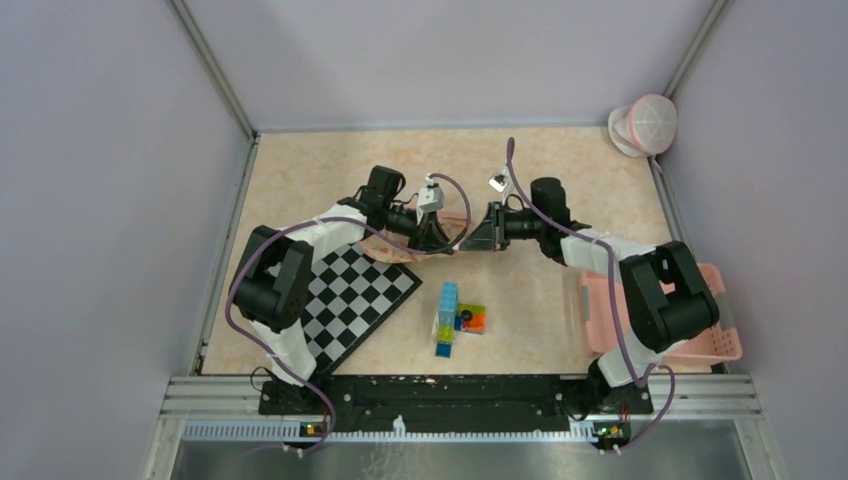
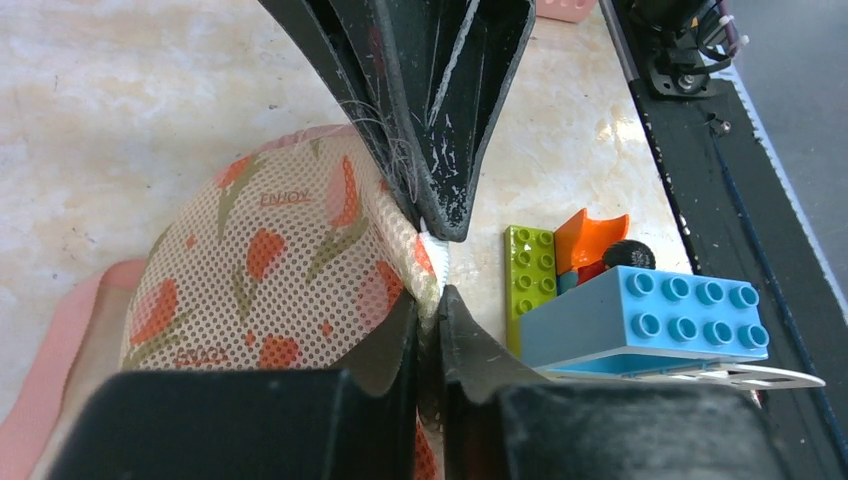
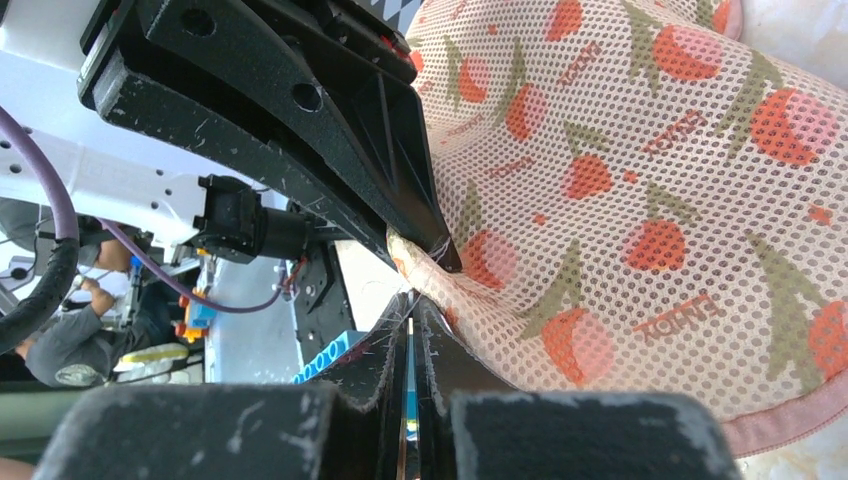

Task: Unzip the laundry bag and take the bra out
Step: Unzip the laundry bag at the center of the board.

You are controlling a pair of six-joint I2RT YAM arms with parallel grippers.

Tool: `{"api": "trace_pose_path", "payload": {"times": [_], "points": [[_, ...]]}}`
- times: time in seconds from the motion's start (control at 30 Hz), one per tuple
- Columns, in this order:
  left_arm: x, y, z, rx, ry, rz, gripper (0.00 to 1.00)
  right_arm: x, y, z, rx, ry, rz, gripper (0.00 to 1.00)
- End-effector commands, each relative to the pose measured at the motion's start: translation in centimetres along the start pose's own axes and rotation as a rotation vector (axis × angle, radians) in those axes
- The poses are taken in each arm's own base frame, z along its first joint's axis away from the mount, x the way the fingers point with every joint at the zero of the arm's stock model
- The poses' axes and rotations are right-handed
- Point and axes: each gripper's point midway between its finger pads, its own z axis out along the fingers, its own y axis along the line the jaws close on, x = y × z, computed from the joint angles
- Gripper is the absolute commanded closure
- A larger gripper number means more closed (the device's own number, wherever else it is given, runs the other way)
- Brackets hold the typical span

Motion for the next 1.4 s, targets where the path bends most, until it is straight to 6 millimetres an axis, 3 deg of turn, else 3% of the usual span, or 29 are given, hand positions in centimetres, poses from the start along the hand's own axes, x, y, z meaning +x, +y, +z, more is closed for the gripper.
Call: {"api": "trace_pose_path", "payload": {"times": [0.0,0.1,0.17,0.27,0.53,0.73,0.9,1.0,1.13,1.37], "points": [[-1.8,-0.8,-0.1,0.026,-0.043,0.046,0.97,-1.0,2.0,-0.3,-0.041,-0.029,-0.103,1.0],[-1.7,-1.5,-0.1,0.06,-0.05,0.065,1.0,-0.9,2.1,-0.3,-0.045,-0.025,-0.106,0.71],[-1.5,-1.8,0.0,0.076,-0.044,0.073,1.0,-1.0,2.0,-0.2,-0.039,-0.022,-0.106,0.64],[-1.2,-2.0,-0.1,0.103,-0.027,0.094,1.0,-1.1,2.0,-0.1,-0.043,-0.01,-0.111,0.62],[-1.6,-2.2,0.0,0.14,-0.036,0.107,1.0,-0.7,2.7,0.5,-0.071,0.013,-0.123,0.73],[-1.5,-2.4,0.1,0.158,-0.03,0.104,1.0,-0.5,3.2,0.7,-0.087,0.021,-0.135,0.74],[-1.3,-2.3,0.1,0.149,-0.014,0.109,1.0,-0.7,3.6,0.8,-0.091,0.019,-0.148,0.88],[-1.3,-1.9,0.1,0.119,-0.008,0.09,1.0,-0.8,3.1,0.8,-0.058,0.021,-0.144,1.0],[-1.7,-0.9,-0.2,0.029,-0.022,0.076,1.0,-1.2,1.7,0.5,0.045,-0.007,-0.123,1.0],[-0.9,-1.3,-0.5,-0.001,-0.022,0.035,1.0,-2.5,-0.4,-1.3,0.195,-0.11,-0.104,1.0]]}}
